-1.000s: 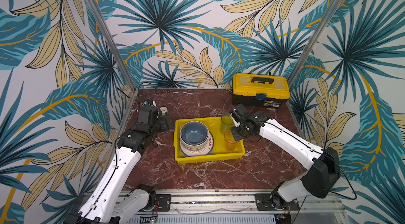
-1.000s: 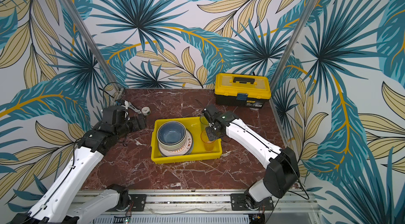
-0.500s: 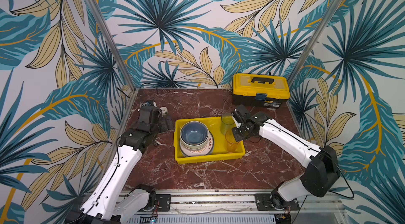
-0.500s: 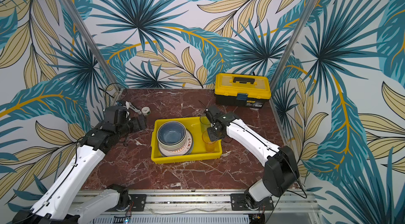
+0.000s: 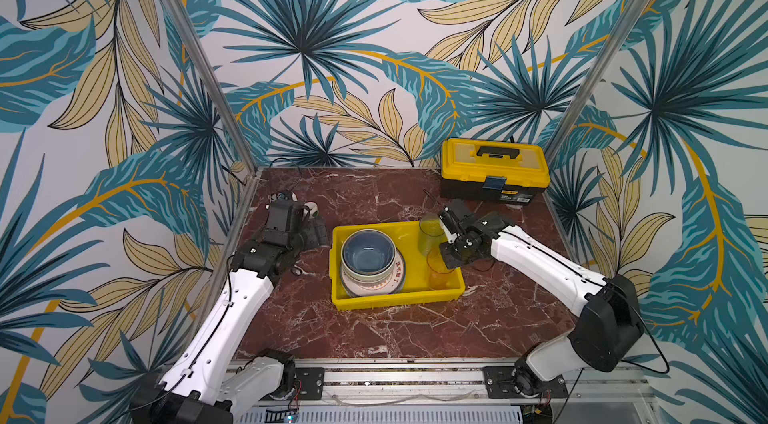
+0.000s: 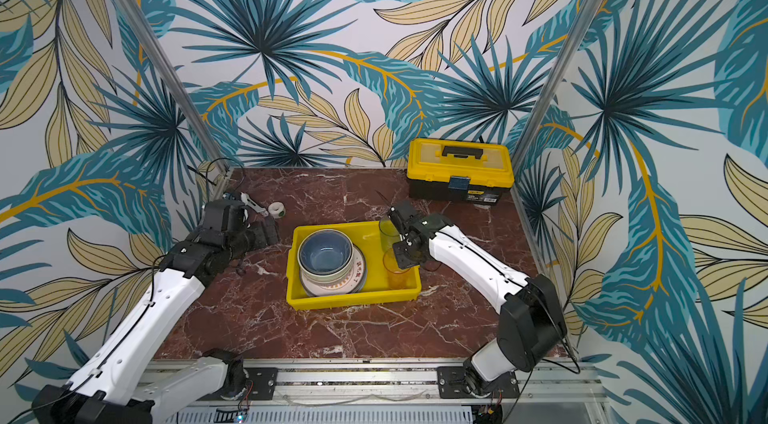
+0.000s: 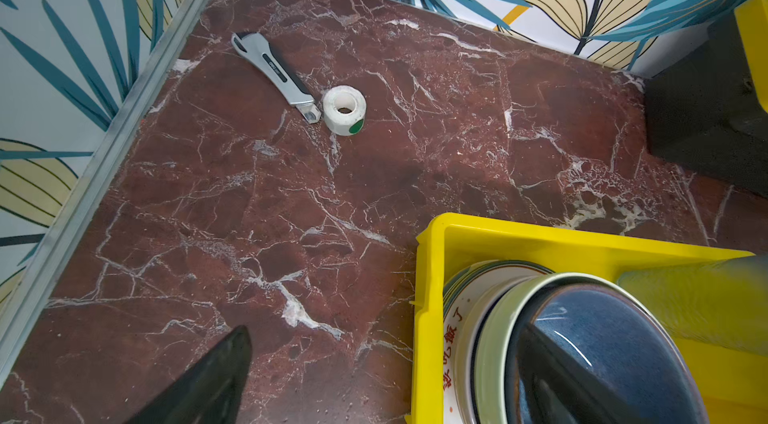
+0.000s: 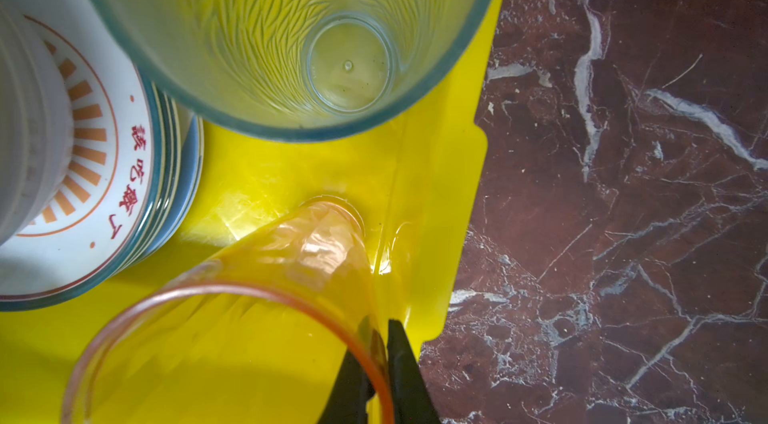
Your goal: Place the mixed dishes into the plastic bin
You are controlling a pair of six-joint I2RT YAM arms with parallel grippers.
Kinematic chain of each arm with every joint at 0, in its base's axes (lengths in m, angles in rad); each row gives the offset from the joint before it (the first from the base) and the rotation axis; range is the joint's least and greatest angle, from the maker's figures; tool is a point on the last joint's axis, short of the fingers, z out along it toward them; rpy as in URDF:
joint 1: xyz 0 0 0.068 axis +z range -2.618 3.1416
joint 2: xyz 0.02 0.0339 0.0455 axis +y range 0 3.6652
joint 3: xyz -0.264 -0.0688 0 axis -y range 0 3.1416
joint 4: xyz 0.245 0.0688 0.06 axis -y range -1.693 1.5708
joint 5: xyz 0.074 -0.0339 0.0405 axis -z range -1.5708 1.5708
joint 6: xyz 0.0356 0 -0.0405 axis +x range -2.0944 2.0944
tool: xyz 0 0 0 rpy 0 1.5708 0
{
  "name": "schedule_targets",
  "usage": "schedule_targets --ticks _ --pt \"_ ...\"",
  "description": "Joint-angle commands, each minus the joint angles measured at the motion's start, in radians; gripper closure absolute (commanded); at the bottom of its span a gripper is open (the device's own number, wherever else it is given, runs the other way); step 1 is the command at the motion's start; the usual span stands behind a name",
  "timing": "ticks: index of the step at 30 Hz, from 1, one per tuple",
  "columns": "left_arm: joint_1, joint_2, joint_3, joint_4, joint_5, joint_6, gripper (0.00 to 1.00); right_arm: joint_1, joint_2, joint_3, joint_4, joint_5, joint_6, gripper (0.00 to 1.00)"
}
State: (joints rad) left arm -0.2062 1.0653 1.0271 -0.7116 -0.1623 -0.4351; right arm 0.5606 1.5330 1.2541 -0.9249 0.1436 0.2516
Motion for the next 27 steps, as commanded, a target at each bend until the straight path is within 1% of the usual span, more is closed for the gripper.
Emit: schedule_targets --ticks 1,4,7,13,16,18,25,27 --pt "0.015 0.004 -0.014 0.033 -0.017 0.002 0.0 -0.003 -0.02 -0.026 -0.025 -0.012 0.009 0.88" --pt "0.021 0.005 -0.016 0.037 -0.018 0.002 0.0 -0.003 -0.033 -0.032 -0.034 -0.011 0.01 0.86" --pt "0.028 0.008 -0.021 0.041 -0.017 0.001 0.01 -0.004 -0.046 -0.04 -0.037 -0.012 0.01 0.81" --pt "0.034 0.01 -0.036 0.05 -0.019 0.001 0.0 -0.004 -0.082 -0.037 -0.056 -0.022 0.011 0.77" --pt "0.046 0.011 -0.045 0.064 -0.023 0.001 0.0 -0.003 -0.112 -0.024 -0.07 -0.028 0.011 0.72" --pt "0.054 0.015 -0.05 0.08 -0.025 0.0 0.0 -0.003 -0.134 -0.005 -0.084 -0.026 0.008 0.63" --pt "0.092 0.042 -0.062 0.161 -0.088 0.021 0.0 -0.018 -0.192 0.088 -0.113 0.014 -0.018 0.51" --pt "0.104 0.051 -0.077 0.206 -0.105 0.043 0.0 -0.033 -0.208 0.115 -0.101 0.037 -0.026 0.42"
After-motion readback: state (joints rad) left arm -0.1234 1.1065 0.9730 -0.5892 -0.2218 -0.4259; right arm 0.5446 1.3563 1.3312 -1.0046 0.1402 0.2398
